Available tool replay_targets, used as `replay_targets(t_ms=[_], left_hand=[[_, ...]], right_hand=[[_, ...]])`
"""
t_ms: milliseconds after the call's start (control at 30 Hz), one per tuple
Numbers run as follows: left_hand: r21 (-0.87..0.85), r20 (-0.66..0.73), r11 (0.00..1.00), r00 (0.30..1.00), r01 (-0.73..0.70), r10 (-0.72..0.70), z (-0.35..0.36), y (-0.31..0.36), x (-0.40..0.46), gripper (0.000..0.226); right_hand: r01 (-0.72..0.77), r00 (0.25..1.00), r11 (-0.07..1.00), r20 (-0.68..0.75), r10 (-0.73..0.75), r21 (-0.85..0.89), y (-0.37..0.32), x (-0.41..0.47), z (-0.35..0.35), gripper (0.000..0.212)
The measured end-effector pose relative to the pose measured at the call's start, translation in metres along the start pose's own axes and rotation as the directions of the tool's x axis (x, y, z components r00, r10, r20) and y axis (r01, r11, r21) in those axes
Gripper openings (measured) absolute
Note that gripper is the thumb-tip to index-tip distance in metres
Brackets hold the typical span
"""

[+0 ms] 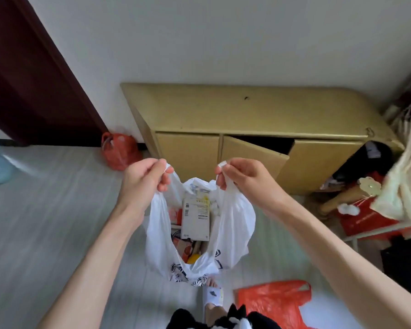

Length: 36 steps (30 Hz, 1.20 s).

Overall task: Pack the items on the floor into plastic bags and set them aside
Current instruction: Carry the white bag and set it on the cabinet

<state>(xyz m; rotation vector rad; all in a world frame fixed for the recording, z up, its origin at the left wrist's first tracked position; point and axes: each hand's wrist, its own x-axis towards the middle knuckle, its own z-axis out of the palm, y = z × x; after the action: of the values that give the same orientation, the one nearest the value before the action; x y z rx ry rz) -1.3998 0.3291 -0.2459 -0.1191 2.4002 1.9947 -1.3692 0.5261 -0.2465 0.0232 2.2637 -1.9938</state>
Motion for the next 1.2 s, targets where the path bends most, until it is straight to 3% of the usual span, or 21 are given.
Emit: replay_targets(t_ms=[300,467,667,900,1200], left_hand=[[-0.118,-0.018,0.968,0.975,-0.224,0.223,0.032,0.095,0.156,0.026],[-0.219,-0.053,0.921,0.946,-0.323,0.319,0.065,0.140,0.258,0.025],[-0.239,0.025,0.882,0.905,-0.407,0.424,0.094,0.187,0.389,0.026],[-0.219,0.078,0.893,0.905,-0.394,0.419,0.126,0.215,0.519,0.027],[-0.142,0.080,0.959,0.963,-0.246,0.259,0.163,0.201,0.622,0.028]], right_hand=[[0.248,0.956,0.969,-0.159,-0.246,-0.008,-0.099,0.147,-0.064,0.026],[0.292,0.902,0.955,-0.316,-0.295,-0.058,-0.143,0.247,-0.106,0.030],[0.348,0.814,0.935,-0.476,-0.334,-0.062,-0.185,0.364,-0.151,0.032],[0.298,0.778,0.954,-0.587,-0.222,0.034,-0.202,0.479,-0.204,0.034],[0.211,0.815,0.976,-0.560,-0.149,0.048,-0.172,0.567,-0.243,0.032]])
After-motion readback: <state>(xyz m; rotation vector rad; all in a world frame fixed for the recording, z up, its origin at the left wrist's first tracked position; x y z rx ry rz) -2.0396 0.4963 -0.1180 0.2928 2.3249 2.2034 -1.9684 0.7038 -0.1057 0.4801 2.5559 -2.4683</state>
